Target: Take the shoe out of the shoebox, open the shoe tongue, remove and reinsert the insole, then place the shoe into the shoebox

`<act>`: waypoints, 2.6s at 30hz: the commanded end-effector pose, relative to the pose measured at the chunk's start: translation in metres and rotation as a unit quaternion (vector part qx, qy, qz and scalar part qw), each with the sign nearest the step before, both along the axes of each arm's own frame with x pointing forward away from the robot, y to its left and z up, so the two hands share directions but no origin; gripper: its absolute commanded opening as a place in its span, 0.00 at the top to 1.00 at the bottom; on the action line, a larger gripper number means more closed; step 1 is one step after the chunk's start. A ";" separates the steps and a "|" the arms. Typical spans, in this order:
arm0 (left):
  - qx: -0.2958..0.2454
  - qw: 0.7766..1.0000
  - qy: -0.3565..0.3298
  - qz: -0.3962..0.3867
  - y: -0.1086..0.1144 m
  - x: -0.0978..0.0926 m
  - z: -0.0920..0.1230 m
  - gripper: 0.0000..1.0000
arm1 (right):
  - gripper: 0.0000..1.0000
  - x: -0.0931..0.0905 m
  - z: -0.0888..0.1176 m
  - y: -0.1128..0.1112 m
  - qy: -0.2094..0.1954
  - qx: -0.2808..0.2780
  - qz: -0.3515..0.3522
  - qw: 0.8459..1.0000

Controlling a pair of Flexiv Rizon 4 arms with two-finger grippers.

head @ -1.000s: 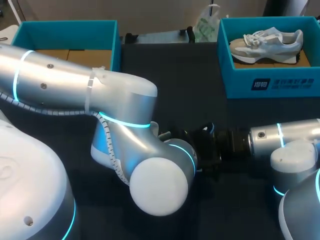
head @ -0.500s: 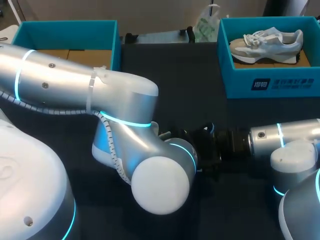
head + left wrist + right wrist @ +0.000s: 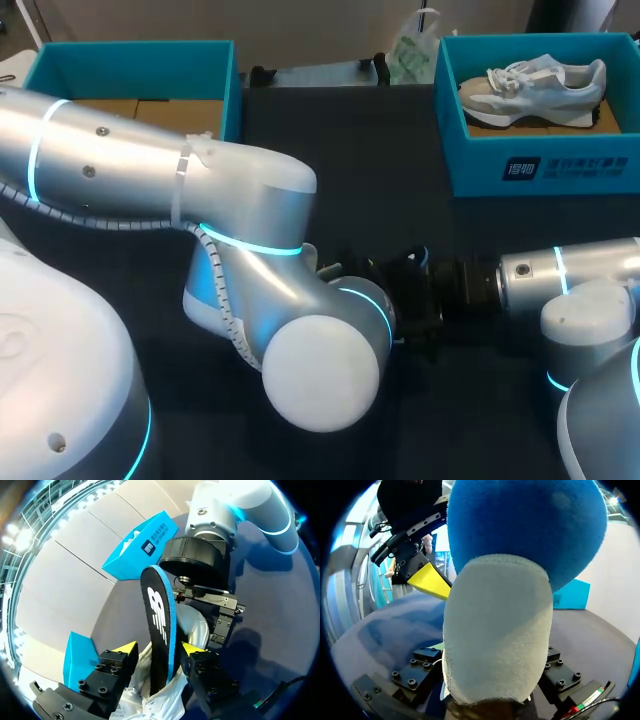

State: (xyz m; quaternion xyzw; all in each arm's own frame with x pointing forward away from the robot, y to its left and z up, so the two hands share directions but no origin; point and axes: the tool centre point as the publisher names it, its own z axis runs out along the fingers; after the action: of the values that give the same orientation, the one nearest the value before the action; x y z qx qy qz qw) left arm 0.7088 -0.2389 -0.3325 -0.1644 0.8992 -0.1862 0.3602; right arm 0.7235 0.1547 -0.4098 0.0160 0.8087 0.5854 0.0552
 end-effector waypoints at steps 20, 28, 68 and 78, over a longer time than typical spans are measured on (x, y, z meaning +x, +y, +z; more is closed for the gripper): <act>0.013 1.000 -0.003 -0.002 0.000 0.001 -0.010 0.45 | 1.00 -0.001 0.002 0.001 0.001 -0.003 -0.001 1.000; 0.016 1.000 -0.015 0.004 0.000 0.007 -0.012 0.45 | 1.00 -0.001 0.002 0.001 0.001 -0.003 -0.001 1.000; -0.025 0.999 -0.013 0.028 0.019 0.023 0.002 0.52 | 1.00 -0.001 0.002 0.001 0.001 -0.003 -0.001 1.000; -0.037 0.999 0.000 0.024 0.018 0.024 -0.001 0.58 | 1.00 -0.001 0.002 0.001 0.001 -0.003 -0.001 1.000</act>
State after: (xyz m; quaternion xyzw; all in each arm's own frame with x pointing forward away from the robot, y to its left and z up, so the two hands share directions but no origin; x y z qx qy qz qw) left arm 0.7293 -0.2254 -0.3333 -0.2010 0.8857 -0.2067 0.3639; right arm 0.7235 0.1548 -0.4097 0.0160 0.8087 0.5854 0.0552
